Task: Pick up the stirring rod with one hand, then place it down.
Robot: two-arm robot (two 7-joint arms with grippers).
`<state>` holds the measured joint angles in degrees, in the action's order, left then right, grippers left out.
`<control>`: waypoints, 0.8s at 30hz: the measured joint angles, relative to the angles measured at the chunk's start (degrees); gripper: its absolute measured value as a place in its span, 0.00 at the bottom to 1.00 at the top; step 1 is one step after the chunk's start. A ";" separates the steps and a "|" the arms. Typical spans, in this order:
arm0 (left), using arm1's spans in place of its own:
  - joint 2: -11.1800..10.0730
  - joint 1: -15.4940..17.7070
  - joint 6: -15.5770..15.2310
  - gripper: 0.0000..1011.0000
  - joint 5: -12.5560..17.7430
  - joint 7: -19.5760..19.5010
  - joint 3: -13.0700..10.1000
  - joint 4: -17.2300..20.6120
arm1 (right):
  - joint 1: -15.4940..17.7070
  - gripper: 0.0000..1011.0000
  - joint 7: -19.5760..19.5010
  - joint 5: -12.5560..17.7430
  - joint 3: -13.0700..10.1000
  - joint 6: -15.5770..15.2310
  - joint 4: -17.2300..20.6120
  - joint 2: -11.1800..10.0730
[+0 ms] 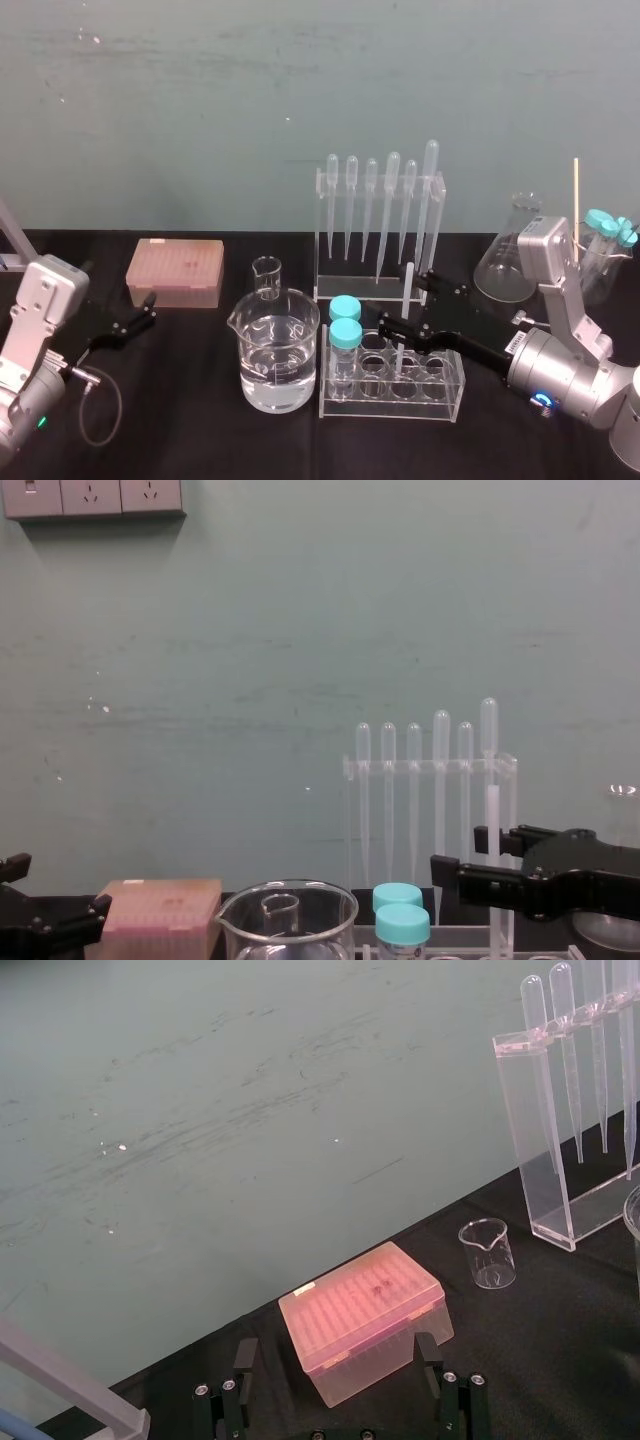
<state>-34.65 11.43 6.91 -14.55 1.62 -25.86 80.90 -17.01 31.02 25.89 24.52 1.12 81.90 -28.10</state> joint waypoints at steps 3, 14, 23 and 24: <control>0.00 0.00 0.00 0.99 0.00 0.00 0.00 0.00 | 0.00 0.72 0.02 0.04 -0.02 -0.01 0.01 -0.01; 0.00 0.00 0.00 0.99 0.00 0.00 0.00 0.00 | 0.01 0.36 0.07 0.11 -0.04 -0.07 0.01 -0.05; 0.00 0.00 0.00 0.99 0.00 0.00 0.00 0.00 | 0.01 0.08 0.11 0.13 -0.04 -0.07 0.01 -0.05; 0.00 0.00 0.00 0.99 0.00 0.00 0.00 0.00 | 0.01 0.08 0.12 0.13 -0.04 -0.07 0.01 -0.05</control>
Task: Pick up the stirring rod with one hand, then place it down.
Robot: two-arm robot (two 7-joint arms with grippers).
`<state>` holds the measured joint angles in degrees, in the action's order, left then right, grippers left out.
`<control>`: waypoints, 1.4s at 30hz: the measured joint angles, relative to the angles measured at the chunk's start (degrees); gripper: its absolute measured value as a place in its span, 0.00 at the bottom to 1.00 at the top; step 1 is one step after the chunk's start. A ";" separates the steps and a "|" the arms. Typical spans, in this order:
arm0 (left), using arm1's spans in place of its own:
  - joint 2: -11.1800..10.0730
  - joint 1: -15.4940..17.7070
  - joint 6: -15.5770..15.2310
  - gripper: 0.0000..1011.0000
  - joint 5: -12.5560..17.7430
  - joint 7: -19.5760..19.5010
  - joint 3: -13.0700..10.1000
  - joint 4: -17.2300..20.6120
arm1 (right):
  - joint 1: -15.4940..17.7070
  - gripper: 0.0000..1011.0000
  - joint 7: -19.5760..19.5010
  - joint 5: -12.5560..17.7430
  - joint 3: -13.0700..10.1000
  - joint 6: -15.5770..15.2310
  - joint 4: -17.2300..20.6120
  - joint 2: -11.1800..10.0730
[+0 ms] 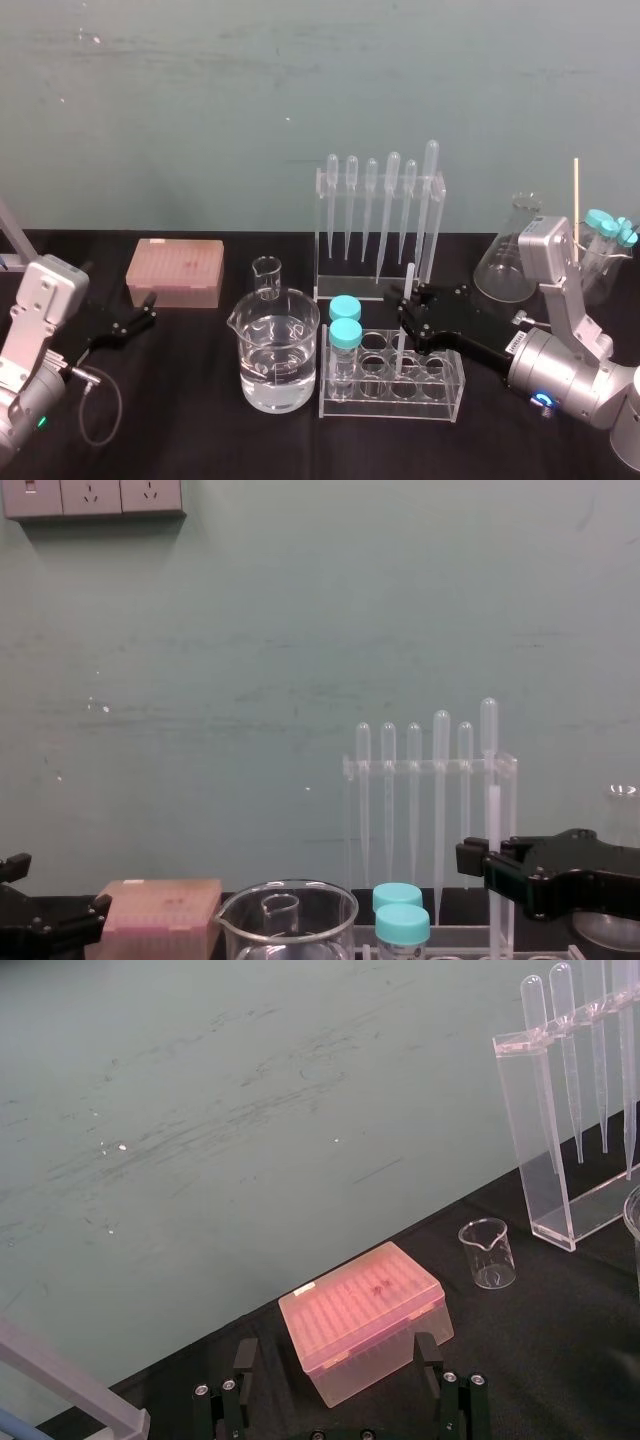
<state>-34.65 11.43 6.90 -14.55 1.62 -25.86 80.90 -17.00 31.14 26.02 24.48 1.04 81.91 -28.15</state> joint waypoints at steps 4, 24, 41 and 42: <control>0.00 0.00 0.00 0.99 0.00 0.00 0.00 0.00 | 0.00 0.07 0.00 0.00 0.00 0.00 0.00 0.00; 0.00 0.00 0.00 0.99 0.00 0.00 0.00 0.00 | -0.25 0.07 0.41 0.37 -1.99 0.77 2.77 -0.86; 0.00 0.00 0.00 0.99 0.00 0.00 0.00 0.00 | -2.02 0.07 2.62 14.13 -8.80 -10.22 14.16 -6.72; 0.00 0.00 0.00 0.99 0.00 0.00 0.00 0.00 | -2.22 0.07 2.59 14.48 -8.88 -10.54 14.55 -7.16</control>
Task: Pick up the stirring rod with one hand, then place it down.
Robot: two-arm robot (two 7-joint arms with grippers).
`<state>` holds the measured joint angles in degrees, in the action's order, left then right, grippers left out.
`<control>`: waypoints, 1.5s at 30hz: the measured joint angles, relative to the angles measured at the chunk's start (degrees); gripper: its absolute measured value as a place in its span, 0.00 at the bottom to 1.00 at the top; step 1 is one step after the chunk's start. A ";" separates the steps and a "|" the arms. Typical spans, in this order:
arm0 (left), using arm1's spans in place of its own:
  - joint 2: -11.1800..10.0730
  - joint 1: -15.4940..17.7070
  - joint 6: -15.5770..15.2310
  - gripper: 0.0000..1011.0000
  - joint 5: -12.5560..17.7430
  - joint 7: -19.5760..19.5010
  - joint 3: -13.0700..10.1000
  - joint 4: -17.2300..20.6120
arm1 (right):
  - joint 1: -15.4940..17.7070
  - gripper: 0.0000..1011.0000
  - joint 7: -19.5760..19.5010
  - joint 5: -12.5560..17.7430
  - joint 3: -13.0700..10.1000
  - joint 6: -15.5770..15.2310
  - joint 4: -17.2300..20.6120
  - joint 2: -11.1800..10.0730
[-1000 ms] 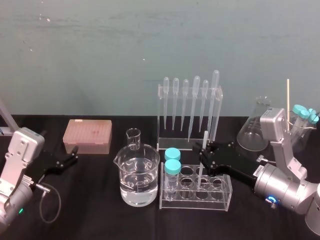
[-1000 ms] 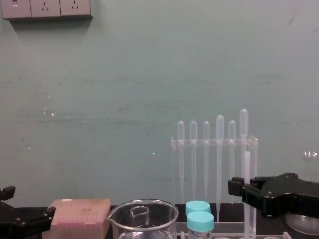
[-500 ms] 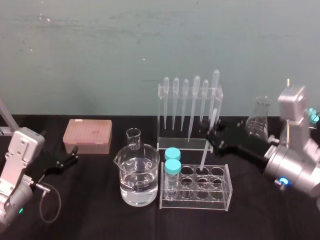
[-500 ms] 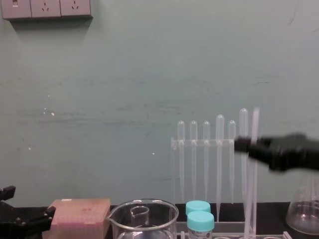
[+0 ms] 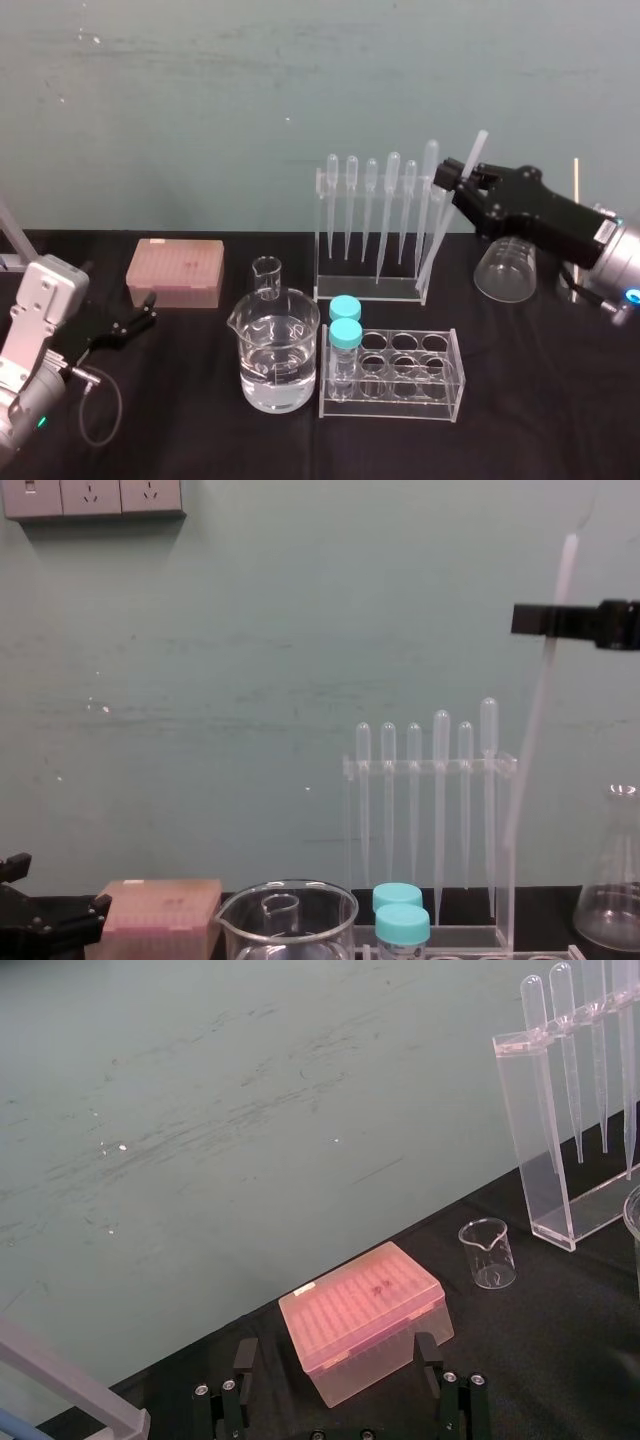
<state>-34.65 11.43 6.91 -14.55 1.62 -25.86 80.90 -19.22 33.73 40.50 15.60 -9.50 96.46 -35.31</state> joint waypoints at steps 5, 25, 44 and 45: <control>0.00 0.00 0.00 0.99 0.00 0.00 0.00 0.00 | -0.73 0.07 -0.33 0.82 0.38 -1.20 0.65 -1.25; 0.00 0.00 0.00 0.99 0.00 0.00 0.00 0.00 | -1.44 0.07 -2.59 2.39 2.82 -1.69 1.77 -4.05; 0.00 0.00 0.00 0.99 0.00 0.00 0.00 0.00 | -2.43 0.07 -4.08 3.60 5.47 -0.92 1.82 -5.35; 0.00 0.00 0.00 0.99 0.00 0.00 0.00 0.00 | -2.48 0.07 -4.15 3.66 5.63 -0.84 1.80 -5.41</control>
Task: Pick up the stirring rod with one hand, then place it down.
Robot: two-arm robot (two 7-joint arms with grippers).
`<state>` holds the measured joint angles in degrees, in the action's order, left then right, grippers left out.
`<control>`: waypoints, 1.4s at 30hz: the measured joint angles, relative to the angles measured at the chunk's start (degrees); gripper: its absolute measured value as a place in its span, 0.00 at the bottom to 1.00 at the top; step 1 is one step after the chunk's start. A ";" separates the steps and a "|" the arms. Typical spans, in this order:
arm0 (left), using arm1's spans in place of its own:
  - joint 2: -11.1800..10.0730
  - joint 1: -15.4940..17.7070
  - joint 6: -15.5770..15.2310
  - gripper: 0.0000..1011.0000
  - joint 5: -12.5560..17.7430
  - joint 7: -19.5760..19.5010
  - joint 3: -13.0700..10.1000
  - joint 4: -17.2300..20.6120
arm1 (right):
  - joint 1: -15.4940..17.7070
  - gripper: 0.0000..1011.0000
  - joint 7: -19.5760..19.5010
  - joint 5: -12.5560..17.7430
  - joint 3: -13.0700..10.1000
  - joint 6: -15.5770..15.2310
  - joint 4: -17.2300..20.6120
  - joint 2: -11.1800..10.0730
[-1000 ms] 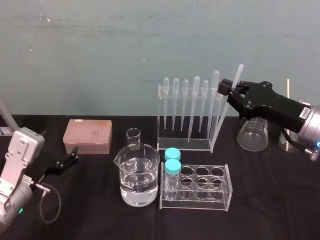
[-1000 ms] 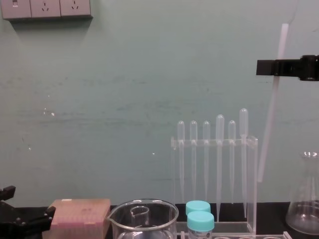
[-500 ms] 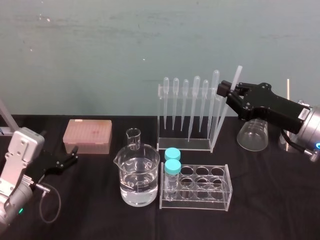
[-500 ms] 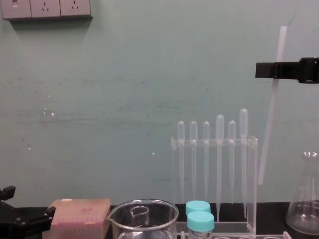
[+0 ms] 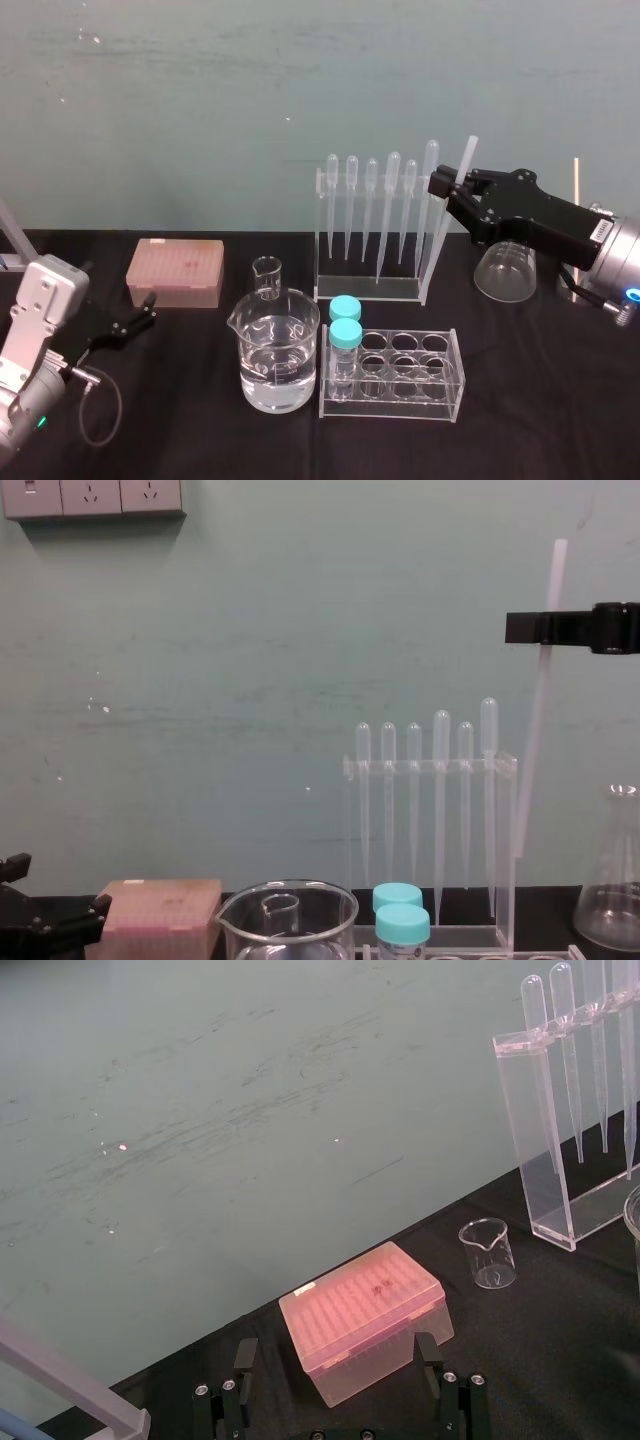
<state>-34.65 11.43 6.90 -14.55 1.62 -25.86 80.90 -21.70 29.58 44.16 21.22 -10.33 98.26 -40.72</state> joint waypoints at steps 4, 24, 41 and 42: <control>0.00 0.00 0.00 0.99 0.00 0.00 0.00 0.00 | -0.09 0.07 -0.08 0.12 0.33 0.18 -0.08 -0.16; 0.00 0.00 0.00 0.99 0.00 0.00 0.00 0.00 | 0.02 0.07 -0.09 0.62 0.67 0.68 -0.17 -1.00; 0.00 0.00 0.00 0.99 0.00 0.00 0.00 0.00 | -0.16 0.07 0.25 0.84 0.93 0.81 -0.34 -1.34; 0.00 0.00 0.00 0.99 0.00 0.00 0.00 0.00 | -0.16 0.07 0.26 0.85 0.93 0.81 -0.34 -1.36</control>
<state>-34.65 11.43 6.91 -14.55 1.62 -25.86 80.90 -21.86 29.84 45.01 22.15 -9.52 97.92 -42.08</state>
